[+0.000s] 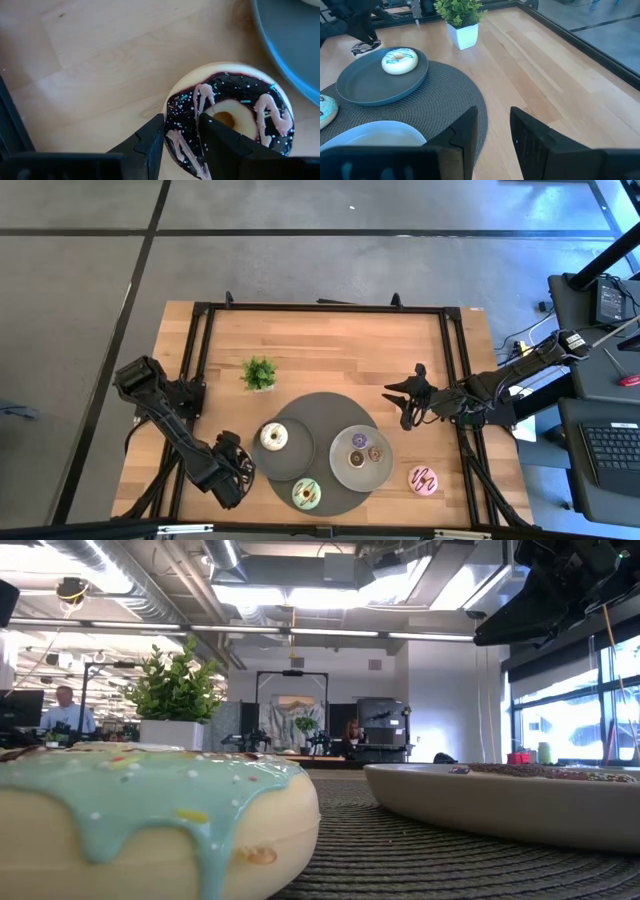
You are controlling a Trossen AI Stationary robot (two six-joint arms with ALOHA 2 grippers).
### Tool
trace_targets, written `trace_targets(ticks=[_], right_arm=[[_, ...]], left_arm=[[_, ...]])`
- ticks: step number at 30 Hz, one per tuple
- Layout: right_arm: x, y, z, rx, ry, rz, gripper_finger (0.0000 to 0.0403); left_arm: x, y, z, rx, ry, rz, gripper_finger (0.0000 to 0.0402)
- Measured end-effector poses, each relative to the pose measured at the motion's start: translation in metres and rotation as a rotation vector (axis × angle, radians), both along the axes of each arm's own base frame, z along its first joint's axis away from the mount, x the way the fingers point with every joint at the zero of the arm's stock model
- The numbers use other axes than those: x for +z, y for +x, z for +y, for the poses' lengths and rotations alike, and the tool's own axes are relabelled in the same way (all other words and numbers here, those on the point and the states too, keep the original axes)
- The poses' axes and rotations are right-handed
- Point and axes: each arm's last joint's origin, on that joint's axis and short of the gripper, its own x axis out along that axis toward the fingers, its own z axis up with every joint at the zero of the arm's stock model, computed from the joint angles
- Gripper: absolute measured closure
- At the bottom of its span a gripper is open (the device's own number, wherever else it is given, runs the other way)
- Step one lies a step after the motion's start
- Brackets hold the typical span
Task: Pick & Place donuts
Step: Put the large black donut on the dark gray plate
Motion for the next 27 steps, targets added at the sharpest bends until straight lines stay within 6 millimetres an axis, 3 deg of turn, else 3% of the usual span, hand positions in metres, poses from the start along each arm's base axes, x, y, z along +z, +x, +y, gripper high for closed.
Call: trace_targets(ticks=[6, 15, 18, 23, 27], right_arm=[[0.0, 0.0, 0.0, -0.001, 0.001, 0.0, 0.0286], [0.0, 0.0, 0.0, -0.001, 0.0, 0.0, 0.0286], [0.0, 0.0, 0.0, -0.001, 0.0, 0.0, 0.0286], [0.0, 0.0, 0.0, -0.001, 0.001, -0.001, 0.0286], [0.0, 0.0, 0.0, -0.001, 0.001, 0.0, 0.0286]], left_arm=[[0.0, 0.001, 0.0, -0.051, 0.013, -0.003, 0.0304], [0.0, -0.001, 0.0, -0.129, -0.013, 0.051, 0.0388], [0.003, -0.003, 0.0, -0.118, -0.016, 0.099, 0.0392], [0.027, -0.005, 0.003, -0.108, 0.032, 0.146, 0.0395], [0.055, -0.001, 0.005, -0.145, 0.082, -0.002, 0.0394]])
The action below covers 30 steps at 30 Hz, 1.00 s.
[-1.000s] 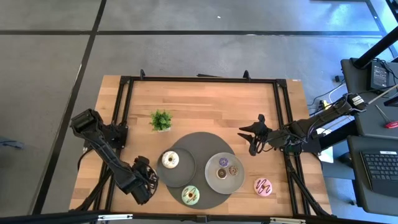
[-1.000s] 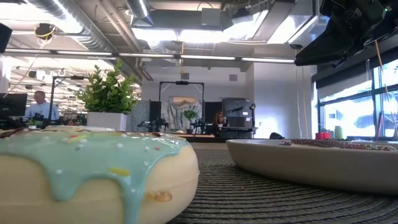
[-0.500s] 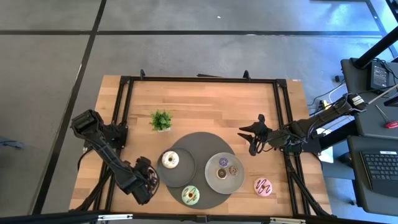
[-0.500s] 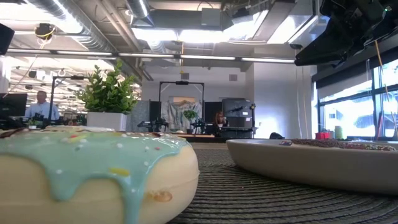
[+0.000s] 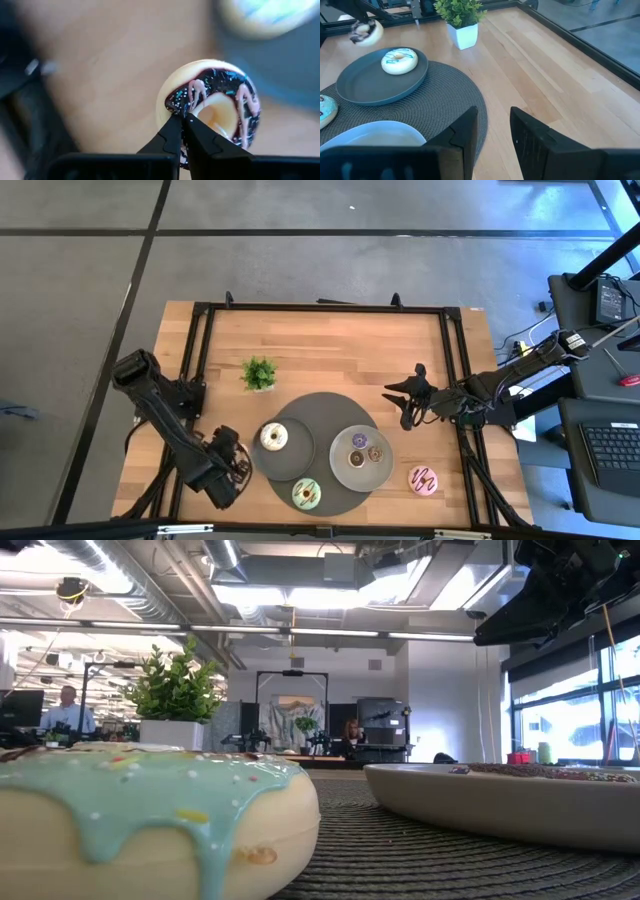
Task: Pick & Place donuts
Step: Put the large black donut on the dark gray plate
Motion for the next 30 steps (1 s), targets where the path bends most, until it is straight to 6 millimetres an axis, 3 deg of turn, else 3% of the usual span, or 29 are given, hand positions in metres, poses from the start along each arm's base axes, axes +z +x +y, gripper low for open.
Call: trace_targets(ticks=[5, 16, 20, 30], right_arm=[[0.0, 0.0, 0.0, 0.0, 0.0, 0.0, 0.0286], [0.0, 0.0, 0.0, 0.0, -0.001, 0.0, 0.0286], [0.0, 0.0, 0.0, 0.0, -0.002, 0.003, 0.0286], [-0.001, -0.001, 0.0, -0.001, -0.006, 0.013, 0.0286]], left_arm=[[0.019, 0.014, 0.004, -0.08, 0.024, -0.144, 0.0396], [0.012, 0.072, 0.022, -0.301, -0.024, -0.337, 0.0397], [0.011, 0.079, 0.027, -0.333, -0.019, -0.333, 0.0397], [-0.017, 0.088, 0.021, -0.337, -0.057, -0.231, 0.0395]])
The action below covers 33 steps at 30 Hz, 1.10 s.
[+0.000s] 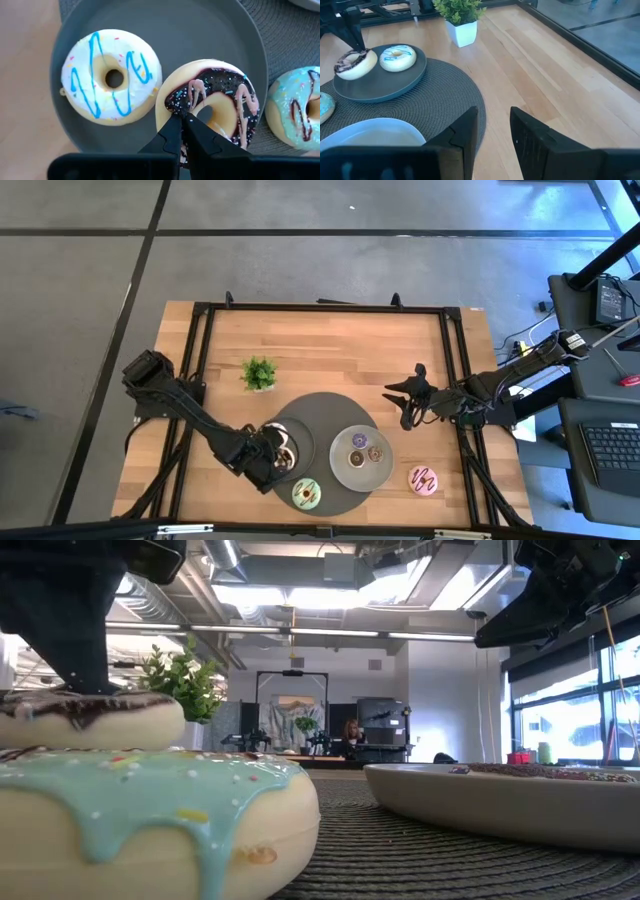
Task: Pick & Place donuts
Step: Put the large black donut on the dark gray plate
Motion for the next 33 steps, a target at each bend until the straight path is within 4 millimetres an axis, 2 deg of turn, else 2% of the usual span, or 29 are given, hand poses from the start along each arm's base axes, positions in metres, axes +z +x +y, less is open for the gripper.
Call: trace_targets(ticks=[8, 17, 28, 33], right_arm=[[0.0, 0.0, 0.0, -0.001, 0.001, 0.001, 0.0286], [0.0, 0.0, 0.0, 0.0, 0.001, 0.001, 0.0286], [0.0, 0.0, 0.0, 0.0, 0.001, 0.001, 0.0286], [0.0, 0.0, 0.0, 0.0, 0.001, 0.001, 0.0286]], left_arm=[[-0.004, 0.002, -0.002, -0.016, -0.006, 0.004, 0.0394], [-0.02, 0.005, -0.004, -0.017, -0.005, 0.064, 0.0387], [-0.02, 0.005, -0.004, -0.056, -0.01, 0.087, 0.0358], [-0.02, 0.007, -0.002, -0.053, -0.004, 0.086, 0.0329]])
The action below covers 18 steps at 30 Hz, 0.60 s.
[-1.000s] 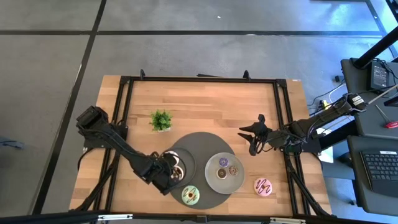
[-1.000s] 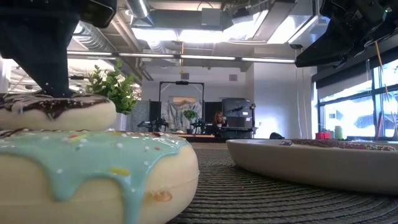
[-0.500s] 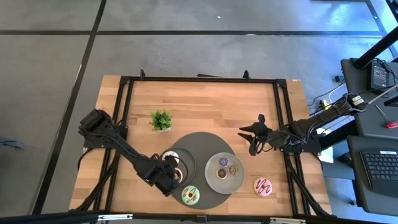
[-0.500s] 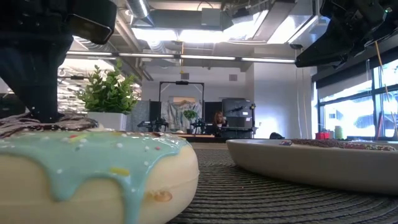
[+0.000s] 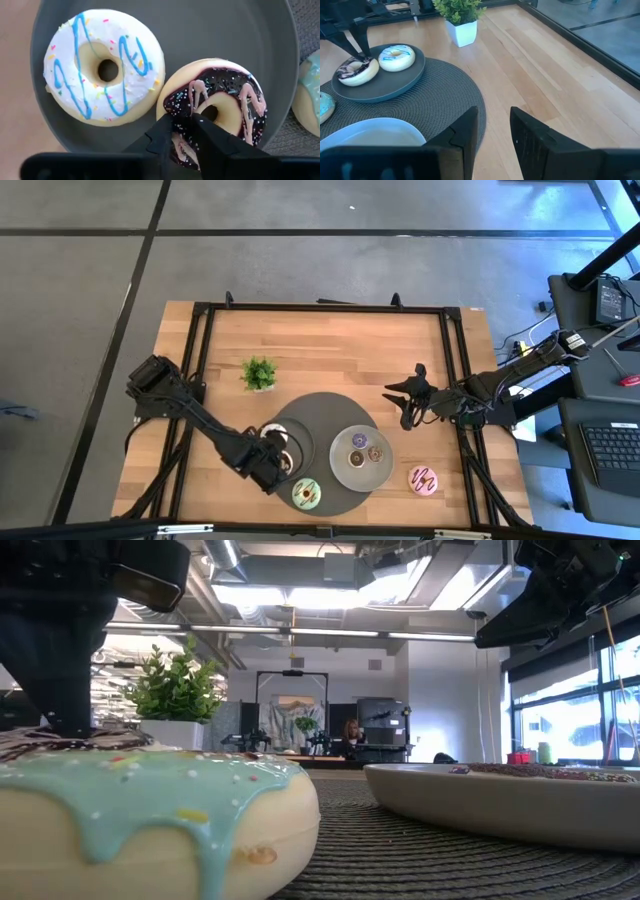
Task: Pick & Place donuts
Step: Put the large black donut on the dark gray plate, then put the large green donut on the dark gray plate
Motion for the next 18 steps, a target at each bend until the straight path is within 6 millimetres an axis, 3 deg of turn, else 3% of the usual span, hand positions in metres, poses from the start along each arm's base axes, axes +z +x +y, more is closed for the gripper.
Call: trace_targets(ticks=[8, 18], right_arm=[[0.0, 0.0, 0.0, 0.0, 0.0, 0.0, 0.0286], [0.0, 0.0, 0.0, 0.0, 0.0, -0.001, 0.0286]], left_arm=[[0.0, 0.002, 0.005, -0.022, -0.001, 0.02, 0.0276], [0.018, -0.001, 0.012, -0.036, -0.01, -0.014, 0.0256]])
